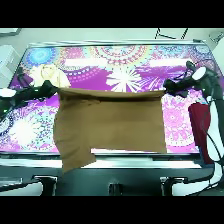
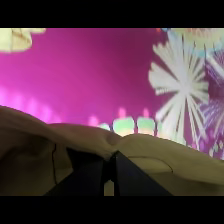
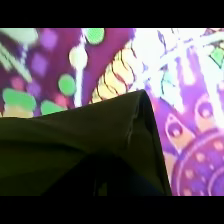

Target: Fold the clothes and pants, and hang the long-sleeved shirts on hangers.

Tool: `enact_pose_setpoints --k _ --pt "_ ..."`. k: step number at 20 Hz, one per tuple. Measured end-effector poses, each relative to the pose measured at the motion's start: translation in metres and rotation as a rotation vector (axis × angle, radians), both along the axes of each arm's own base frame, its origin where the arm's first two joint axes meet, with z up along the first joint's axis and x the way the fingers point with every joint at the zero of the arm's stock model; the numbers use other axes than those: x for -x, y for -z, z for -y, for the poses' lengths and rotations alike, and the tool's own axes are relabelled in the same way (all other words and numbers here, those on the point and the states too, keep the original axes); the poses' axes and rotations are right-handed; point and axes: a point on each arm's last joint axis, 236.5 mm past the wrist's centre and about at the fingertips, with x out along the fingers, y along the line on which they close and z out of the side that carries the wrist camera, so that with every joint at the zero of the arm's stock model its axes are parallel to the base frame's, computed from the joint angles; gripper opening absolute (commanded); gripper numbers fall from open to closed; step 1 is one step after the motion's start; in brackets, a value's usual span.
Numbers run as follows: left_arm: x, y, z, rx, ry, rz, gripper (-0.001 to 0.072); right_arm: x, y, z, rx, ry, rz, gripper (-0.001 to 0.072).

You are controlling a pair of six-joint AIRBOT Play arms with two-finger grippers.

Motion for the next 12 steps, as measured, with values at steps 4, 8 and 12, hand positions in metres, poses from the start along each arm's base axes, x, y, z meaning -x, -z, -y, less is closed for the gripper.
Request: enact_pose_setpoints --k 4,8,12 --pt "-0.037 0.01 -0.007 -0.078 -0.03 0.097 0.0026 -0.048 -0.006 0.01 -0.01 0.097 0.185 0.0034" --pt "-0.062 0.014 -0.015 -0.161 -0.111 0.165 0.0026 -0.081 -0.024 0.021 -0.013 0.174 0.346 0.0034" --pt "-0.066 0.026 -0.006 -0.183 -0.102 0.161 0.0024 -0.076 -0.001 0.013 -0.035 0.165 0.284 0.0034"
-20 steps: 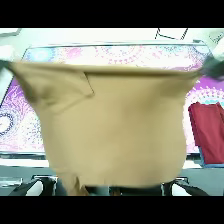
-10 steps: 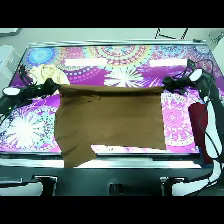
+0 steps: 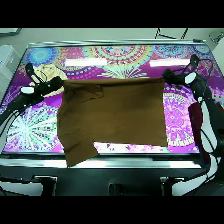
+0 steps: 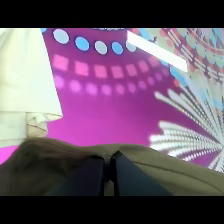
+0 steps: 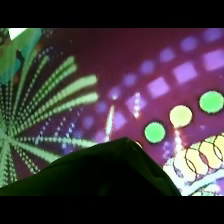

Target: Fold the clothes and pants, and hang the long-sleeved shirts on hangers.

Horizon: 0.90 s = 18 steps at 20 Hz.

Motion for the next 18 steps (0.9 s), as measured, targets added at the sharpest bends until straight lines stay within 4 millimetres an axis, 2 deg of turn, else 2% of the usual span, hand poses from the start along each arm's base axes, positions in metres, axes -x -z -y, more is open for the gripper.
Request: enact_pose_setpoints --k 3,5,6,9,11,14,17,18 --pt "0.016 -0.013 0.004 0.012 0.094 -0.021 0.0024 0.03 0.015 -0.006 0.0 -0.071 -0.137 0.0034" --pt "0.043 -0.013 0.009 0.043 0.197 -0.104 0.0024 0.066 0.026 -0.008 0.016 -0.148 -0.286 0.0034" --pt "0.062 -0.005 0.011 0.057 0.247 -0.176 0.0024 0.087 0.034 -0.011 0.025 -0.194 -0.37 0.0034" --pt "0.13 0.043 0.008 0.047 0.339 -0.455 0.0024 0.143 0.058 -0.016 0.034 -0.291 -0.581 0.0034" --pt "0.159 0.068 0.0 0.038 0.337 -0.573 0.0024 0.166 0.072 -0.017 0.032 -0.315 -0.659 0.0034" --pt "0.175 0.085 -0.008 0.021 0.313 -0.636 0.0024 0.188 0.084 -0.021 0.014 -0.337 -0.73 0.0035" --pt "0.177 0.092 -0.014 0.008 0.291 -0.648 0.0025 0.198 0.09 -0.023 0.005 -0.343 -0.76 0.0049" --pt "0.177 0.092 -0.015 0.006 0.285 -0.65 0.0072 0.199 0.09 -0.023 0.004 -0.344 -0.764 0.0178"
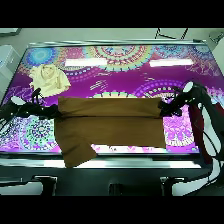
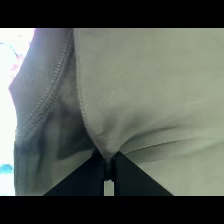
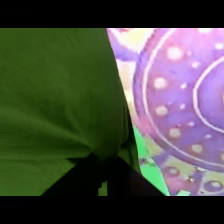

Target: Fold the clothes and pants, and hang the long-sleeved shirts on hangers.

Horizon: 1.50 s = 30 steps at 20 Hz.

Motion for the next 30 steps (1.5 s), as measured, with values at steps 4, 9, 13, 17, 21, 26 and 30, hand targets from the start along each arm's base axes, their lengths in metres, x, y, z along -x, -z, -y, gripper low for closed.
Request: enact_pose_setpoints --k 4,9,13,17,21,26,30 --pt "-0.007 -0.019 -0.016 0.002 -0.008 0.008 0.0509 0.0 -0.021 0.009 0.008 -0.013 0.009 0.0519" --pt "0.04 -0.038 -0.042 0.029 0.041 -0.13 0.0505 0.039 -0.054 0.052 -0.001 0.059 -0.072 0.0545" --pt "0.133 -0.007 -0.024 0.08 0.073 -0.322 0.0506 0.102 -0.047 0.051 -0.031 0.083 -0.186 0.0568" --pt "0.194 0.014 0.016 0.182 0.093 -0.362 0.0485 0.142 -0.036 0.042 -0.041 0.08 -0.223 0.0567" --pt "0.22 0.022 0.043 0.273 0.082 -0.373 0.0416 0.156 -0.034 0.038 -0.045 0.072 -0.227 0.0565" --pt "0.21 0.034 0.054 0.296 -0.001 -0.316 0.0024 0.166 -0.028 0.034 -0.052 0.069 -0.243 0.0569" --pt "0.203 0.033 0.056 0.299 -0.015 -0.288 0.0024 0.19 -0.006 0.013 -0.123 0.075 -0.294 0.0626"
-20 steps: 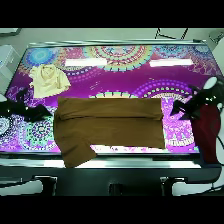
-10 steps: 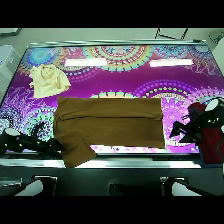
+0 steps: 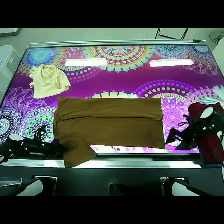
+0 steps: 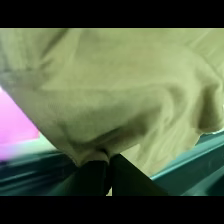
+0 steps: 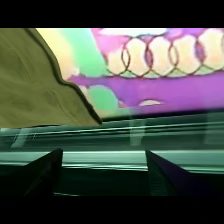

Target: Fold the clothes and pants, and hang the long-sleeved shirts on hangers.

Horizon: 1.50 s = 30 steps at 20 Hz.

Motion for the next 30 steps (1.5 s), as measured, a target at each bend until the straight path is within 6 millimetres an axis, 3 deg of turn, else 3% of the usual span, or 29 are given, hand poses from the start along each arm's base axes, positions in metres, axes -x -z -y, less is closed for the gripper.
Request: enact_pose_setpoints --k 2,3,5,6,12,16,21,24,27,30 --pt "-0.006 -0.002 -0.003 -0.009 -0.002 0.02 0.0024 0.005 0.011 -0.014 -0.045 0.02 0.011 0.0576" --pt "-0.01 -0.004 -0.004 -0.011 -0.002 0.029 0.0024 0.004 0.017 -0.019 -0.058 0.033 0.026 0.0509" --pt "-0.016 -0.01 -0.004 -0.005 0.004 0.043 0.0024 0.0 0.022 -0.027 -0.084 0.067 0.049 0.0258" --pt "-0.019 -0.012 -0.005 -0.006 0.006 0.053 0.0024 -0.006 0.024 -0.03 -0.089 0.086 0.075 0.0031" --pt "-0.039 -0.028 -0.012 -0.015 0.021 0.109 0.0023 -0.033 0.023 -0.034 -0.111 0.117 0.181 0.0032" --pt "-0.065 -0.052 -0.02 -0.034 0.048 0.186 0.0022 -0.056 -0.006 -0.035 -0.15 0.093 0.231 0.0031" --pt "-0.139 -0.097 -0.027 -0.126 0.061 0.374 0.0023 -0.119 -0.047 -0.032 -0.131 0.093 0.387 0.0031" --pt "-0.192 -0.115 -0.022 -0.159 0.066 0.455 0.0023 -0.168 -0.053 -0.03 -0.09 0.093 0.462 0.0032" --pt "-0.237 -0.109 -0.02 -0.155 0.046 0.45 0.0023 -0.209 -0.045 -0.026 -0.074 0.115 0.485 0.0033" --pt "-0.263 -0.087 -0.02 -0.145 0.022 0.404 0.0023 -0.238 -0.029 -0.026 -0.081 0.162 0.49 0.0034"
